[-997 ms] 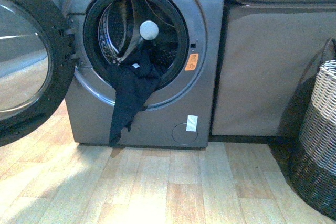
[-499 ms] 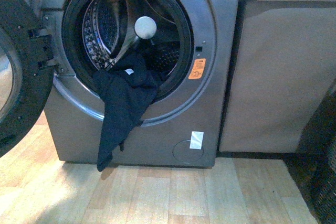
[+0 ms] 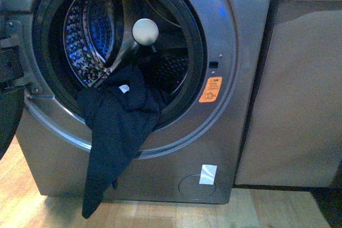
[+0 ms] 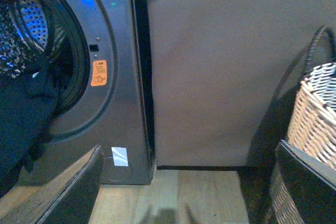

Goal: Collect clothes from washing machine

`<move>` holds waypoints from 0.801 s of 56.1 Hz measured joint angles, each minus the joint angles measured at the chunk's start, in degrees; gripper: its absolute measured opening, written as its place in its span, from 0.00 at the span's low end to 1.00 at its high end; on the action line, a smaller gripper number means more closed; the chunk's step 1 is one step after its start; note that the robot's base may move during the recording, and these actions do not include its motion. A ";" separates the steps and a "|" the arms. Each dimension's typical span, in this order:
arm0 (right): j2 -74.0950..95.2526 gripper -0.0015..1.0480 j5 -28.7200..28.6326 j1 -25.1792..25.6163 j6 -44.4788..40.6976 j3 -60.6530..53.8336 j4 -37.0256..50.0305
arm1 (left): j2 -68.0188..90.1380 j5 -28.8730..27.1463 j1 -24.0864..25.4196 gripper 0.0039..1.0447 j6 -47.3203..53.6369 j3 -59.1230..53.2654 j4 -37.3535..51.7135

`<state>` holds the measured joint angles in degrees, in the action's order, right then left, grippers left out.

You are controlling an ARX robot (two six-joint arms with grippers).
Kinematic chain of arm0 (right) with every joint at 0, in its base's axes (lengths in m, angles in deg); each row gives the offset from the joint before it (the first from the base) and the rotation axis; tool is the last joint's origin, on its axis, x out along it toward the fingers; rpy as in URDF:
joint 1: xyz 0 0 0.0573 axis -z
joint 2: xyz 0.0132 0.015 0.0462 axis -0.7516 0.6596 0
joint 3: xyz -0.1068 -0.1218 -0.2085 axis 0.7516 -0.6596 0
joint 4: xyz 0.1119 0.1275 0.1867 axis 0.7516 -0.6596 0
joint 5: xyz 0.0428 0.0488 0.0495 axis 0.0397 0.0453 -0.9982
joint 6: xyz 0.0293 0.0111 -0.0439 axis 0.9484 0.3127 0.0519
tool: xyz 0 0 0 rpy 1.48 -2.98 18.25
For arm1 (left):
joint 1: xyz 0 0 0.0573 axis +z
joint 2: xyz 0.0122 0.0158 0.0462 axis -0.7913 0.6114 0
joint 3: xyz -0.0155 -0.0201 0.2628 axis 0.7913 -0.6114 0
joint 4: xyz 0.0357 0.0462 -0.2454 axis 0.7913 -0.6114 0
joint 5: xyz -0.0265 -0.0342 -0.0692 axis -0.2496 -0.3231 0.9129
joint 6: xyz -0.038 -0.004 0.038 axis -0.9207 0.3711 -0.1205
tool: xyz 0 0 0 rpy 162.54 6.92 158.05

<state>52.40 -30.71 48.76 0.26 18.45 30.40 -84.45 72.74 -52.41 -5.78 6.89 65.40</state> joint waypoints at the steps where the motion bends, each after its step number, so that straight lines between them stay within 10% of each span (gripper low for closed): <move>1: 0.00 0.93 0.13 0.00 0.00 0.00 -0.02 | 0.02 0.00 0.00 0.94 0.00 0.02 0.02; 18: 0.00 0.93 0.20 0.00 0.02 0.00 0.02 | 0.07 0.11 0.00 0.94 0.02 0.02 0.07; 28: 0.00 0.93 0.13 0.00 0.02 0.00 0.02 | 13.25 21.46 8.20 0.94 -14.47 1.36 4.90; 45: 0.00 0.93 0.17 0.00 0.02 0.00 0.02 | 60.17 16.85 -4.74 0.94 -11.80 20.28 31.17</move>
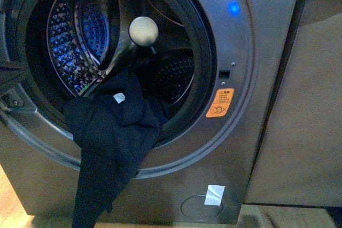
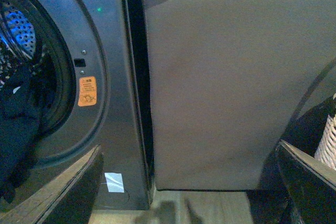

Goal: Collect clothes from washing machine

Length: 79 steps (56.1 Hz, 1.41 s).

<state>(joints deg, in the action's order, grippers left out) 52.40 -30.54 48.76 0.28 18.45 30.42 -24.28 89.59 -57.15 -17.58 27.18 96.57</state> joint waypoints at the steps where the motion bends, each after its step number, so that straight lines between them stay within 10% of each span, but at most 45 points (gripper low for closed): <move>1: 0.00 0.93 0.00 0.00 0.00 0.00 0.00 | 2.40 -0.26 -0.55 0.94 0.39 1.38 0.70; 45: 0.00 0.93 0.00 0.00 0.00 0.00 0.00 | 50.71 -7.02 -7.37 0.94 9.97 32.50 1.62; 79: 0.00 0.93 0.02 0.00 0.00 0.00 0.00 | 70.23 -23.43 -10.78 0.94 21.51 59.82 -3.82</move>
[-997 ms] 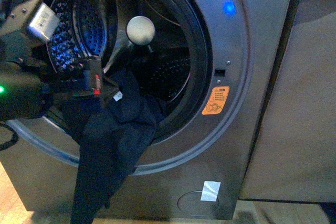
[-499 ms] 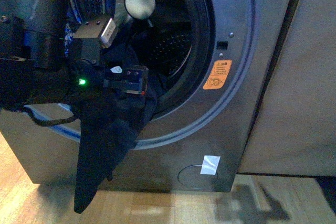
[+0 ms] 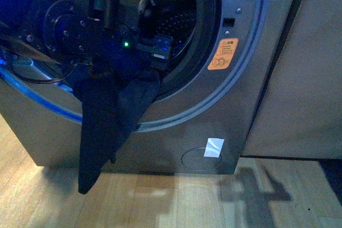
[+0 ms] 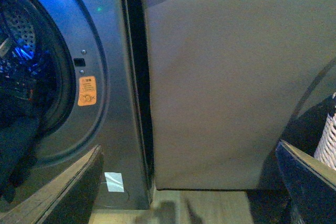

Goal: Collect clothes from washing machine

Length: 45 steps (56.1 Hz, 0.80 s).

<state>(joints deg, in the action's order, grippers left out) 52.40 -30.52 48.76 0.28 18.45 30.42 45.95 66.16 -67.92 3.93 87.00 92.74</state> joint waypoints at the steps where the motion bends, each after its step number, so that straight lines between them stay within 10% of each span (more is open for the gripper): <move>1: 0.00 0.93 -0.02 0.00 0.00 0.00 0.00 | 0.57 -0.55 0.00 0.94 0.55 0.52 -0.13; 45: 0.00 0.93 -0.02 0.00 0.00 0.00 0.00 | 6.86 -14.78 5.14 0.94 7.30 7.45 -7.82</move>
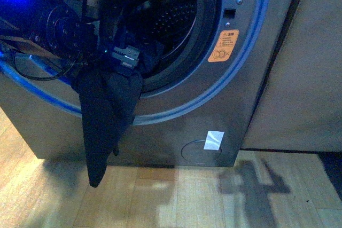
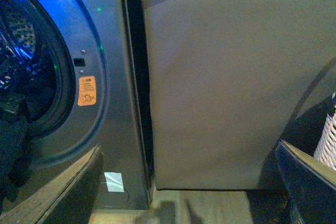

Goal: Collect clothes from washing machine

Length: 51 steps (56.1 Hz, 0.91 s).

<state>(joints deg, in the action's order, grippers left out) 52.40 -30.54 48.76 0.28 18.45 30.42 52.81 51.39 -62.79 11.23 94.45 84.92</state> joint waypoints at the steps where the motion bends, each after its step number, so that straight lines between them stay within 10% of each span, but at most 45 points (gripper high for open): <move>1: 0.00 0.93 0.00 0.00 0.00 0.00 0.00 | 0.00 -0.42 -0.02 0.94 0.00 0.07 -0.24; 38: 0.00 0.93 0.00 0.00 0.00 0.00 0.00 | -0.07 7.76 -0.26 0.94 -13.44 5.03 -17.14; 51: 0.00 0.93 0.00 0.00 0.00 0.00 0.00 | -0.11 8.59 -1.84 0.54 -12.15 2.27 -9.99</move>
<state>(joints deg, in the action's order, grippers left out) 52.40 -30.54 48.76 0.28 18.45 30.42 52.70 59.98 -64.62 -0.92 96.73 74.93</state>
